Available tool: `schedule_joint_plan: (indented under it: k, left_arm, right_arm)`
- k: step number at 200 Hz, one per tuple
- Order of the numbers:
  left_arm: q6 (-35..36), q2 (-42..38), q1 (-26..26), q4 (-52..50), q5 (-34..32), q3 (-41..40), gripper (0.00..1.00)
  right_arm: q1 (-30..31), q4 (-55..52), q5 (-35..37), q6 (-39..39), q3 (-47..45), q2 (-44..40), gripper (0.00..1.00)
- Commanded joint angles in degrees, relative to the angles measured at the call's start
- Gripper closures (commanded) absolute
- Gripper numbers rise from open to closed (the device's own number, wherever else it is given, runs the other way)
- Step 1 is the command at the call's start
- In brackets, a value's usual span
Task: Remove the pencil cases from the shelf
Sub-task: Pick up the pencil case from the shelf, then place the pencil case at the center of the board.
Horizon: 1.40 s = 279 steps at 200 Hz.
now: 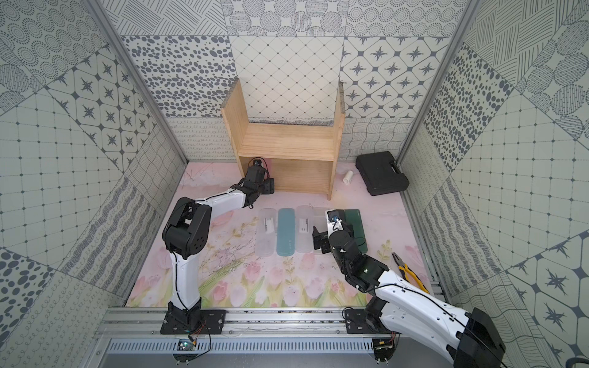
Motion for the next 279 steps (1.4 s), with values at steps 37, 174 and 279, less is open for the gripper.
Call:
schedule_joint_plan:
  k: [37, 174, 279]
  left_arm:
    - [2.09, 1.6, -0.91, -3.57, -3.62, 0.95, 0.21]
    - [-1.52, -19.35, -6.63, 1.59, -4.11, -20.13, 0.37]
    - [-10.72, -52.77, -11.36, -5.33, -7.78, -47.86, 0.39]
  right_arm:
    - [-0.15, 2.67, 0.05, -0.61, -0.71, 0.39, 0.02]
    - [-0.16, 2.49, 0.52, -0.61, -0.86, 0.07, 0.02]
    - [-0.2, 2.32, 2.37, -0.53, -1.09, -0.5, 0.02]
